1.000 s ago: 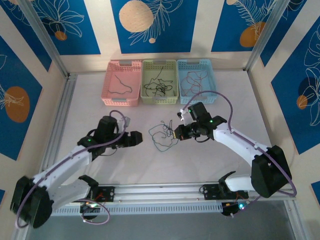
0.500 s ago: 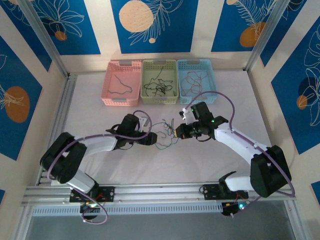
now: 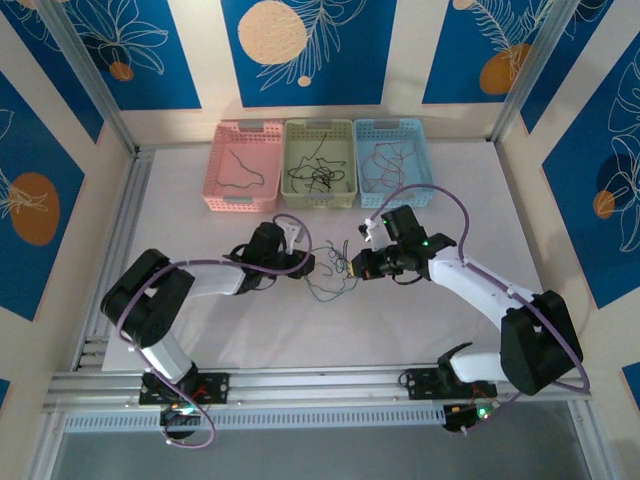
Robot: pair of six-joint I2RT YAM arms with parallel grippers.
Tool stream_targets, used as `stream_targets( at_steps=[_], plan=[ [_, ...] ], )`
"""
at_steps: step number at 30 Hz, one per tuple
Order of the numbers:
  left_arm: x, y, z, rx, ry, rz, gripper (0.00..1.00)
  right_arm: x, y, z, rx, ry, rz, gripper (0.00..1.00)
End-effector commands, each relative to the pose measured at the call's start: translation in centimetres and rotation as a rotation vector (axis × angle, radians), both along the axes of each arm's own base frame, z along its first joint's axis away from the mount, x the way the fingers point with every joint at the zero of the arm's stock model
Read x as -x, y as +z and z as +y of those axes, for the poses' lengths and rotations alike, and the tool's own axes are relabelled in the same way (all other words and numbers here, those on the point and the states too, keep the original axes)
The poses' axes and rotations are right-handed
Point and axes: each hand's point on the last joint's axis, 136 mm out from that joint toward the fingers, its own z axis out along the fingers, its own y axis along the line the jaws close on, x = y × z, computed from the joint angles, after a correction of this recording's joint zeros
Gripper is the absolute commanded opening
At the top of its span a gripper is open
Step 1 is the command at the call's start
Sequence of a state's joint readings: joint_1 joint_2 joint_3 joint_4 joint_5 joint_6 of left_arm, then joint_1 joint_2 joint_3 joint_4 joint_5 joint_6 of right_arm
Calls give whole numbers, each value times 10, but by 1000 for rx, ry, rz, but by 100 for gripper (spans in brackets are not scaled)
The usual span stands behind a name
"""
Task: Untangle the cables
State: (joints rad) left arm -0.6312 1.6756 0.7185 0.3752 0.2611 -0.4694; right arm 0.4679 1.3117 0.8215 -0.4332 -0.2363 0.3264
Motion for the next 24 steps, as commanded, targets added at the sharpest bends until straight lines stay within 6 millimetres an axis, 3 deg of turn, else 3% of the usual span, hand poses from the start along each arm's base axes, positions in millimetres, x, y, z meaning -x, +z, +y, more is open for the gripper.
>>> stream_targets(
  at_steps=[1, 2, 8, 18, 21, 24],
  plan=[
    [-8, 9, 3, 20, 16, -43, 7, 4, 5, -1, -22, -2, -1, 0],
    [-8, 10, 6, 15, 23, -39, 1, 4, 5, -2, -22, -6, -4, 0],
    [7, 28, 46, -83, 116, -36, 0, -2, 0, -15, -2, -67, -13, 0],
    [52, 135, 169, -264, 391, -107, 0, -30, -22, -81, -4, -380, 9, 0],
    [66, 163, 194, -290, 436, -148, 0, -32, -29, -94, -40, -436, 25, 0],
    [75, 180, 206, -317, 450, -178, 0, -32, -36, -100, -38, -459, 33, 0]
  ],
)
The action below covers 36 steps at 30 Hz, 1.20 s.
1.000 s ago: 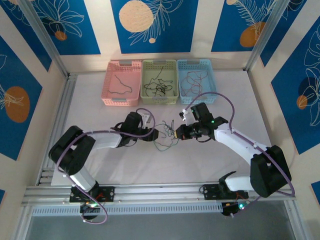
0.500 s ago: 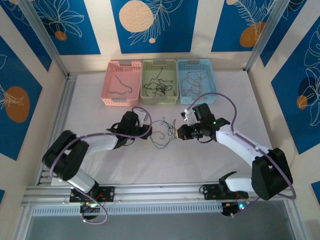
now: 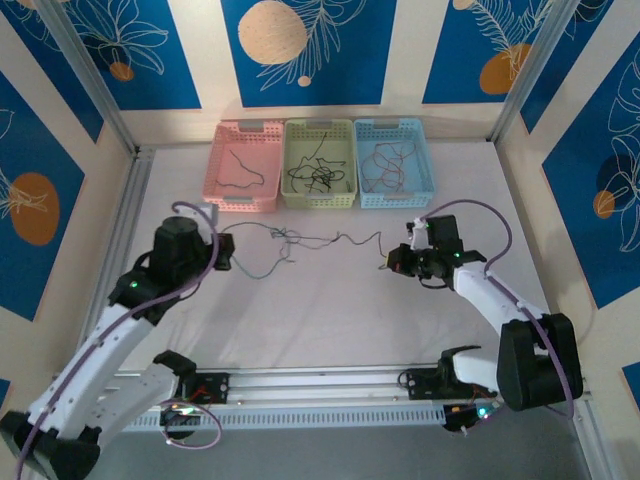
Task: Untangle the cables
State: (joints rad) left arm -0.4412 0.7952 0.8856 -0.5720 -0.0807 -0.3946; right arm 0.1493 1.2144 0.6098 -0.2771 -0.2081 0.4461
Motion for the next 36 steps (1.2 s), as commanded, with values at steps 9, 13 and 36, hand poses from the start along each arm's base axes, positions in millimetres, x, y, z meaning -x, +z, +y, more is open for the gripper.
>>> stream_targets(
  at_steps=[9, 13, 36],
  plan=[
    [26, 15, 49, -229, 86, 44, 0, -2, -15, -24, 3, -126, 32, 0],
    [31, 30, 63, -266, 123, 15, 0, -3, -17, -39, -41, -198, 43, 0],
    [89, 117, 135, -477, 294, -131, 0, -1, -26, -69, -78, -344, 75, 0]
  ],
)
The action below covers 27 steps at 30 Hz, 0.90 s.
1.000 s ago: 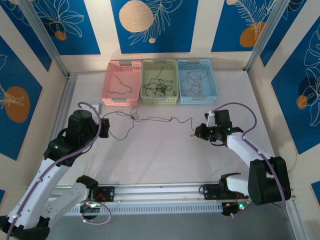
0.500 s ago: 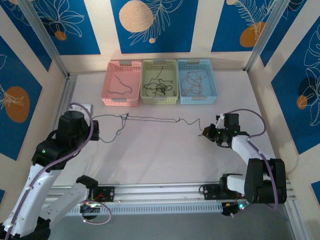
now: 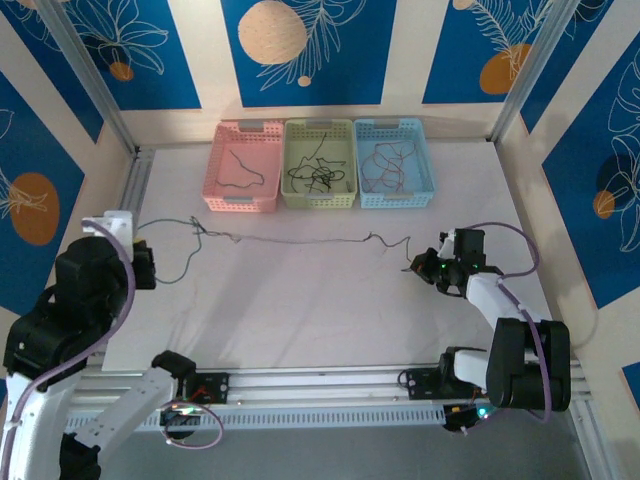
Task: Untangle the cables
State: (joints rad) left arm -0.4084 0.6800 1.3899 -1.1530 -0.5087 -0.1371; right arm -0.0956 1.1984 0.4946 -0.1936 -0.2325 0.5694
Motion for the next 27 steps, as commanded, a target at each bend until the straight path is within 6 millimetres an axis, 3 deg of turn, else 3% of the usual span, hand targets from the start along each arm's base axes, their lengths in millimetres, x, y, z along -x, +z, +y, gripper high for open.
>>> stream_targets(
  at_steps=[1, 18, 27],
  plan=[
    [8, -1, 14, -69, 43, 27, 0, 2, -1, -4, 4, -25, 4, 0],
    [37, 56, 60, -236, 192, -86, 0, 3, -3, -7, 10, -42, 11, 0],
    [37, 60, 52, -179, 158, -110, 0, 2, -3, -8, 10, -44, 9, 0]
  ],
)
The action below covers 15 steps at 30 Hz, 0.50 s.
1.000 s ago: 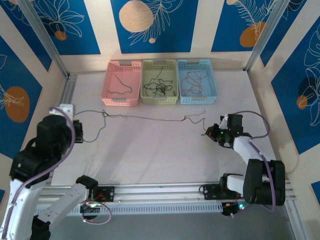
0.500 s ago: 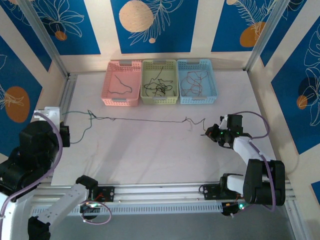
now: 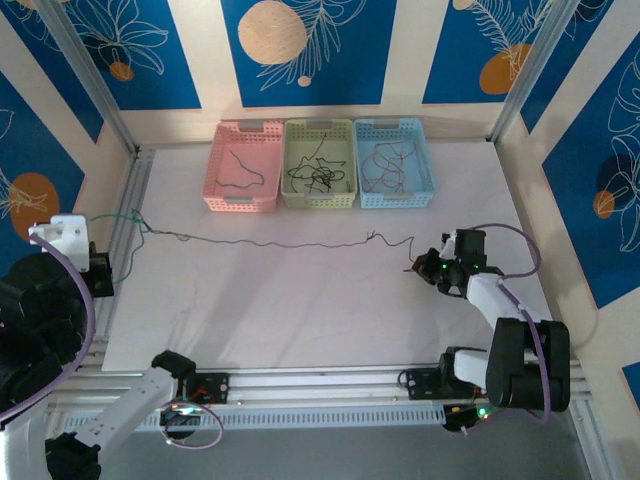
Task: Untangle the cables
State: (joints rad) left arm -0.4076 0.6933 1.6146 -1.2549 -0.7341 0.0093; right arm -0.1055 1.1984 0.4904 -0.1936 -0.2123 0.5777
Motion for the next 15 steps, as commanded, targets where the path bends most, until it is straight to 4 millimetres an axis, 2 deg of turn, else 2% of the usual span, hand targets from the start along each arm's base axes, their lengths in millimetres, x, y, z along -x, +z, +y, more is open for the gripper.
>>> stream_targets(
  at_steps=[1, 11, 15],
  plan=[
    [2, 1, 2, 6, 14, -3, 0, 2, 0, -3, 0, -18, 2, 0],
    [26, 40, 21, -18, 51, -101, 0, 2, -2, -5, -3, -32, 10, 0],
    [25, 38, 14, 25, 9, -110, 0, 1, -3, -6, -7, -35, 14, 0]
  ],
)
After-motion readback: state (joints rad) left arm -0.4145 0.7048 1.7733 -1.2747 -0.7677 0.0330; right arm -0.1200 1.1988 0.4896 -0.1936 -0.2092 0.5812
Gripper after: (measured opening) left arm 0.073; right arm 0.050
